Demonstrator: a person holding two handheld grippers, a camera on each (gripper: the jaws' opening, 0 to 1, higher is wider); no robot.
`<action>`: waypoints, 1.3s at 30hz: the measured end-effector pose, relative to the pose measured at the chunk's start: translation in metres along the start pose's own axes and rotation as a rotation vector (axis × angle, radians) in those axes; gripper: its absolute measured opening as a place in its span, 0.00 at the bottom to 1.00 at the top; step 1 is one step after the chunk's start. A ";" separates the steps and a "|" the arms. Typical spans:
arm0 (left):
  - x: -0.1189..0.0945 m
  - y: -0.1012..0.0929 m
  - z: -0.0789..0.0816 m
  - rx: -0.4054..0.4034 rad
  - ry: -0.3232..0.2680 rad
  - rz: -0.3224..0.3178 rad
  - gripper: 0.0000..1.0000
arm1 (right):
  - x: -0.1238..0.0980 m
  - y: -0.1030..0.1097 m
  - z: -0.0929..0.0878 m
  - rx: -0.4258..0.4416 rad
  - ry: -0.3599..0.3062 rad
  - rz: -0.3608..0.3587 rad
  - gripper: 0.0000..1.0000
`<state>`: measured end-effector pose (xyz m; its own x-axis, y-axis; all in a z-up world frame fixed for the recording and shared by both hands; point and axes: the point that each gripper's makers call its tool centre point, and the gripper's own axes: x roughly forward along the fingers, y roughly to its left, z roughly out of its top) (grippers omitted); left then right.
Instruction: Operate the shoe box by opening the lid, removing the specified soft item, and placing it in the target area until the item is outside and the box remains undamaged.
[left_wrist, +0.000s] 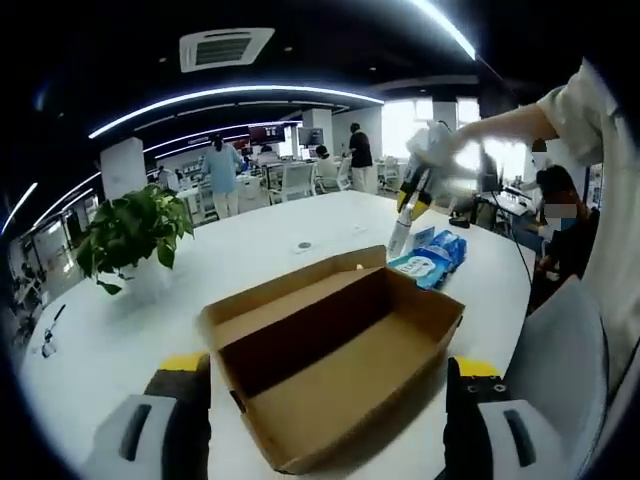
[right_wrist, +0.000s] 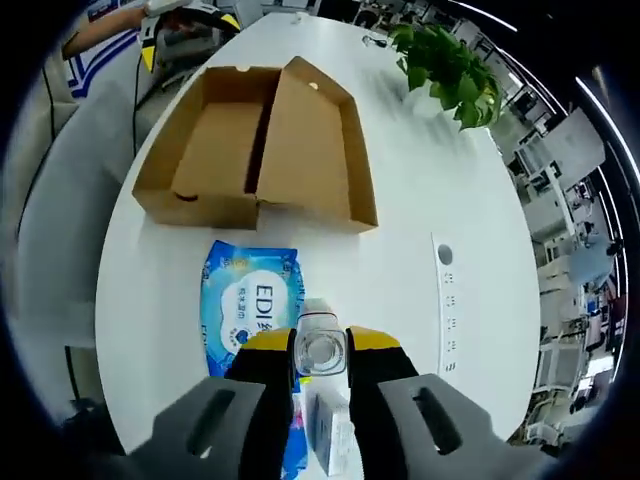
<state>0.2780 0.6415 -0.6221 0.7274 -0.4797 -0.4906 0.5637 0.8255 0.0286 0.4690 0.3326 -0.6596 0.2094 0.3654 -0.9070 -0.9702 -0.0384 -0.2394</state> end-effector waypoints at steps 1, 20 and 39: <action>0.000 0.001 -0.001 0.000 0.002 0.002 1.00 | 0.001 0.000 0.000 -0.002 0.003 0.000 0.17; 0.001 0.010 -0.022 -0.058 0.039 0.033 1.00 | 0.036 -0.011 -0.027 0.031 0.081 0.060 0.17; 0.006 0.017 -0.032 -0.106 0.062 0.065 0.97 | 0.037 -0.013 -0.019 0.010 0.098 0.125 0.18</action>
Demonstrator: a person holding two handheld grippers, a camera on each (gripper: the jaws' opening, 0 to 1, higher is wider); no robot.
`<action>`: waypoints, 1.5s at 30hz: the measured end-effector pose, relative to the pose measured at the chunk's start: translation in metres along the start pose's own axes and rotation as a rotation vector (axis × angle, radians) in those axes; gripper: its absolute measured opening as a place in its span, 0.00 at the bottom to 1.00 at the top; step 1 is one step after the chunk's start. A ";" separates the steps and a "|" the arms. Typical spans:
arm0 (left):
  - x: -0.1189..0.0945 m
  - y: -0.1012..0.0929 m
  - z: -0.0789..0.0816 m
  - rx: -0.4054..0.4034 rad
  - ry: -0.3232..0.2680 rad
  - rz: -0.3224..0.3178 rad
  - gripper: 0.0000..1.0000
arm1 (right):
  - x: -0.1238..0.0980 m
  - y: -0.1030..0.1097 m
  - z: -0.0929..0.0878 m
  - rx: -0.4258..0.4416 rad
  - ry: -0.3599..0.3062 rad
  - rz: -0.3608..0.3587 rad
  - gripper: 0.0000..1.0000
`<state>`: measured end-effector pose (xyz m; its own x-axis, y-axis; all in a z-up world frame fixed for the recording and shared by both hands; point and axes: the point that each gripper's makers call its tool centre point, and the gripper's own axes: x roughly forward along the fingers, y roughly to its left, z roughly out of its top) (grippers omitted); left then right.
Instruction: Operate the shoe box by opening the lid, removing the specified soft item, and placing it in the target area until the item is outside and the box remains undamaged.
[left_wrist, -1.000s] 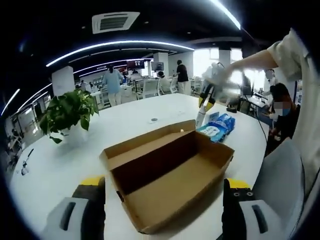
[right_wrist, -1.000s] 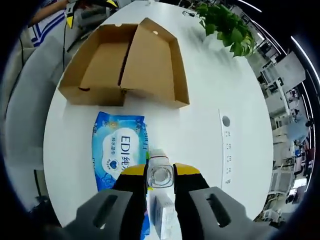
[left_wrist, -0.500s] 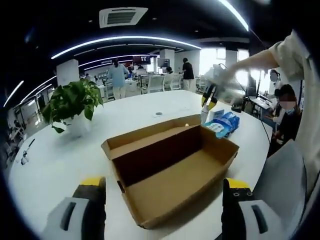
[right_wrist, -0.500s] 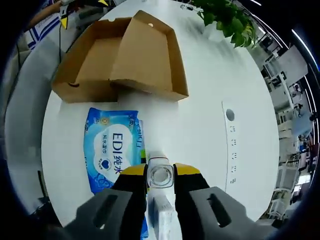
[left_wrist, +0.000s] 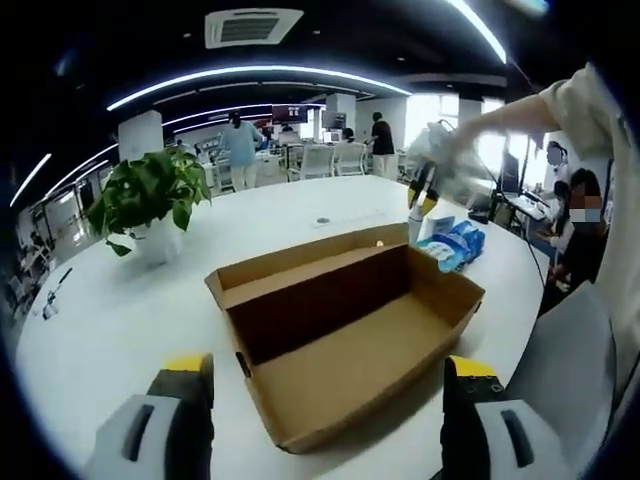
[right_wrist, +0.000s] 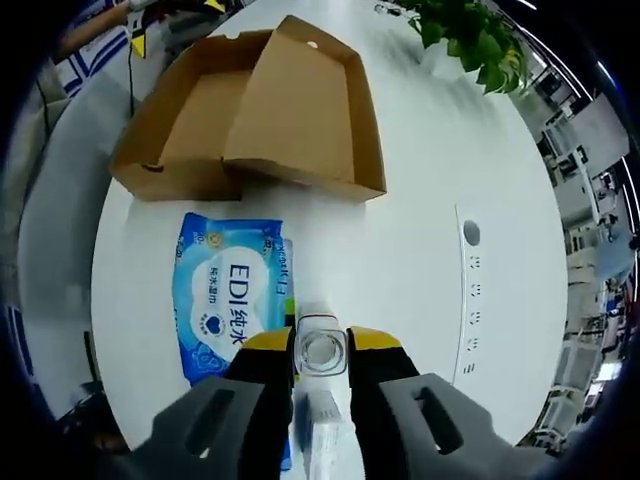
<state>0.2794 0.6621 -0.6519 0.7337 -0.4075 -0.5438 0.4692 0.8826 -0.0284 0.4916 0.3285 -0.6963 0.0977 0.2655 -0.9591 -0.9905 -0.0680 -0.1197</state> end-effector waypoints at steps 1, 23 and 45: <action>0.000 0.002 0.000 -0.003 0.003 0.008 0.97 | 0.000 -0.001 0.000 0.000 0.001 -0.007 0.18; -0.009 0.033 -0.018 -0.095 0.065 0.171 0.51 | -0.027 -0.010 0.046 0.188 -0.116 -0.122 0.30; -0.008 0.048 -0.057 -0.238 0.157 0.258 0.17 | 0.008 -0.029 0.097 0.511 -0.239 -0.114 0.27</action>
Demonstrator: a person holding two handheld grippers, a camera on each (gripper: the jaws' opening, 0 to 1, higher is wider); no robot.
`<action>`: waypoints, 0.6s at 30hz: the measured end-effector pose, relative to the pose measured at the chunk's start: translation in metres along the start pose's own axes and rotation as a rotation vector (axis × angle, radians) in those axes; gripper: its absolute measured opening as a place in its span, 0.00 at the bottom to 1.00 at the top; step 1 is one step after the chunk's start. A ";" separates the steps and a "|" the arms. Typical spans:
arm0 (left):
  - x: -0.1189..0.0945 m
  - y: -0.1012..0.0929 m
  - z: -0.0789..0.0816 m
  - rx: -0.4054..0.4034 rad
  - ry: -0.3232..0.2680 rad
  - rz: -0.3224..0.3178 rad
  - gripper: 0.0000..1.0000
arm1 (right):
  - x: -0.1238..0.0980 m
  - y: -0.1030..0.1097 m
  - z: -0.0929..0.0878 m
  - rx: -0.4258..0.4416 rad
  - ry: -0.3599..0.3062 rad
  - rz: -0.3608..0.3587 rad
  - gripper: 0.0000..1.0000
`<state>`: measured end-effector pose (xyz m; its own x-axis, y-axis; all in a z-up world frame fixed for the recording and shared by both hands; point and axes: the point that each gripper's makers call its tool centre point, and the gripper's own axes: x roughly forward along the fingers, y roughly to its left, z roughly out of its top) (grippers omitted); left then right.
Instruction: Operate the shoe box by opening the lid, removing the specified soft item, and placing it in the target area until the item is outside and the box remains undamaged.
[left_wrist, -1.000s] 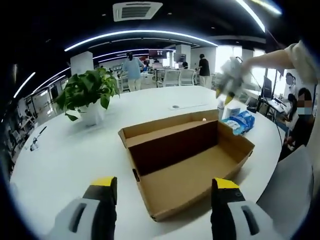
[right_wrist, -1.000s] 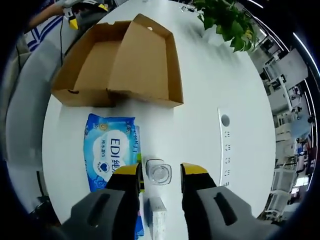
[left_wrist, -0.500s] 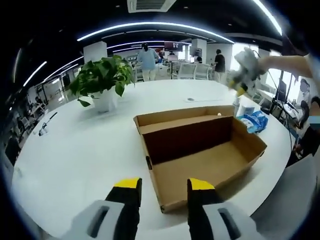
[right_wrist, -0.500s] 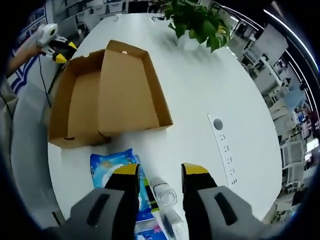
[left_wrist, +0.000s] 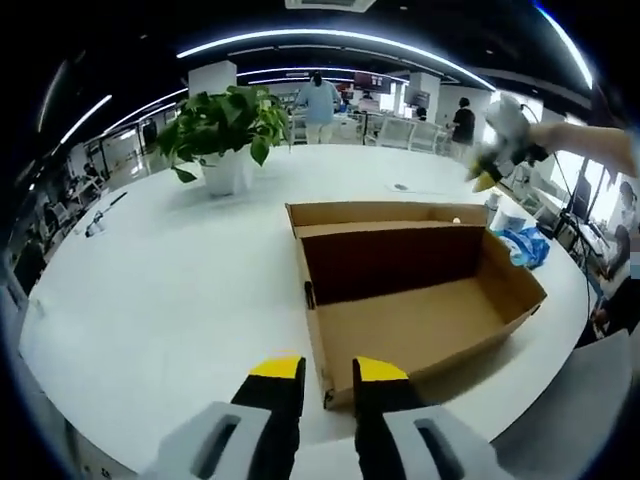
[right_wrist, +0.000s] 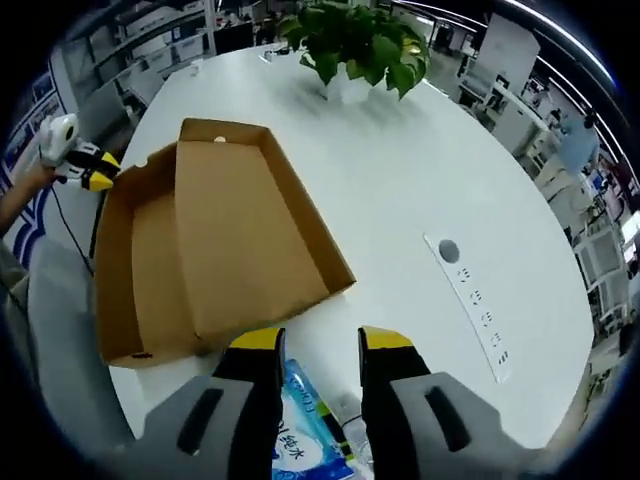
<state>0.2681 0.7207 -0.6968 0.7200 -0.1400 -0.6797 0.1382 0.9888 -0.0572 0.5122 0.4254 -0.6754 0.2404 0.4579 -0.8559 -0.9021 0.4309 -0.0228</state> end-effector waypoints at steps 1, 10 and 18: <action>0.001 0.001 -0.001 -0.003 0.002 0.005 0.16 | 0.003 -0.002 0.002 0.018 -0.009 -0.001 0.27; 0.007 0.000 -0.005 -0.056 0.018 0.009 0.05 | 0.022 -0.012 0.000 0.191 -0.034 -0.033 0.24; 0.009 0.000 -0.004 -0.074 0.027 0.007 0.05 | 0.045 -0.006 -0.006 0.303 -0.015 -0.021 0.21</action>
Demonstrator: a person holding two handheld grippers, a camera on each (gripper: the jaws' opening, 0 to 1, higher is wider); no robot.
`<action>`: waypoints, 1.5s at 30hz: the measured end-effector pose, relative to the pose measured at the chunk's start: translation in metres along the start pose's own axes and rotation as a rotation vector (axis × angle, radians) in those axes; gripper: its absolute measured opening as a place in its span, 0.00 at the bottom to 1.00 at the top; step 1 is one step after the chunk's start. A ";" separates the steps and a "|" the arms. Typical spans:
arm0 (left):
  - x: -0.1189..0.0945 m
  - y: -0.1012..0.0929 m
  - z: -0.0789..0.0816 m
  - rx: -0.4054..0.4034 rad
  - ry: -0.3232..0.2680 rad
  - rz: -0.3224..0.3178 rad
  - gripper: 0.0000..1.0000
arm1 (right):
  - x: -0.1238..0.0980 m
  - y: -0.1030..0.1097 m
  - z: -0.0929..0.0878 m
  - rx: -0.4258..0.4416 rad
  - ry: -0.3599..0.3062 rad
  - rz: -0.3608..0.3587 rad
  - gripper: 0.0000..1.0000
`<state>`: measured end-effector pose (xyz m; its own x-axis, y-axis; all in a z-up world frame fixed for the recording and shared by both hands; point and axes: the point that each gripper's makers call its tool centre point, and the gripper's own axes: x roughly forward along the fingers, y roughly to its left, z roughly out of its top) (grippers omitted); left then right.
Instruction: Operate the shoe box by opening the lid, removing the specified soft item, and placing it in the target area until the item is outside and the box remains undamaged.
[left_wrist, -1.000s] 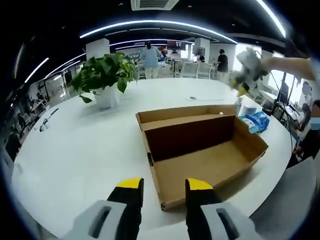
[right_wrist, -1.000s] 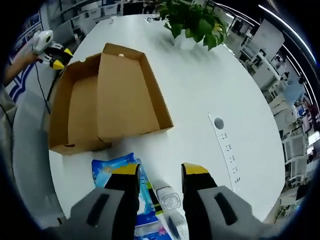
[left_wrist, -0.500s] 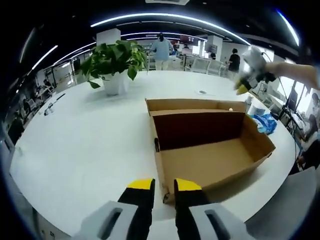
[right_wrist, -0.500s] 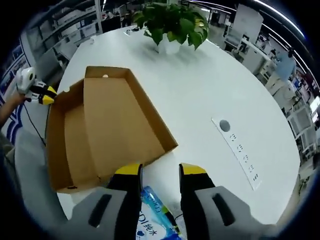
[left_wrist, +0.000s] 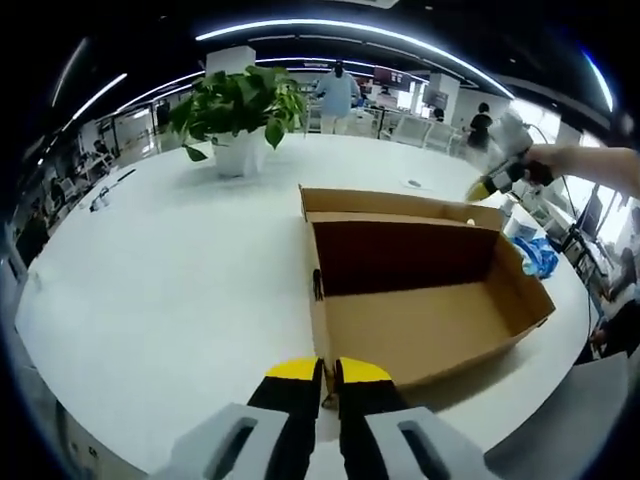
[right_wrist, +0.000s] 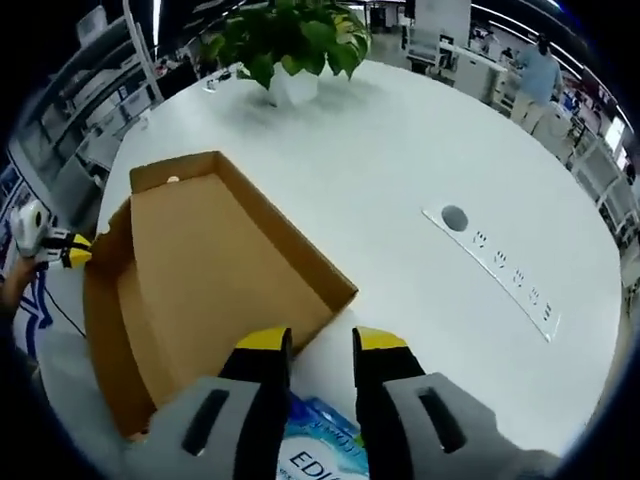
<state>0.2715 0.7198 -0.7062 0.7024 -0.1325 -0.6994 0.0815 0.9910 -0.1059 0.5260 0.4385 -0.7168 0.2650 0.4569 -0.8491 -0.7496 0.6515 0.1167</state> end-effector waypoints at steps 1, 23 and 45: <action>0.000 0.000 0.000 0.000 0.000 0.000 0.05 | 0.003 0.000 0.000 0.017 0.000 -0.002 0.20; 0.000 -0.001 -0.001 -0.015 0.000 -0.012 0.04 | 0.010 -0.004 0.004 0.237 -0.021 -0.062 0.03; -0.001 -0.001 -0.003 -0.013 0.005 -0.030 0.05 | -0.045 0.010 0.034 0.163 -0.201 -0.109 0.01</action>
<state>0.2685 0.7183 -0.7077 0.6965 -0.1626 -0.6989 0.0931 0.9862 -0.1366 0.5273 0.4457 -0.6599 0.4661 0.4787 -0.7440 -0.6067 0.7850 0.1250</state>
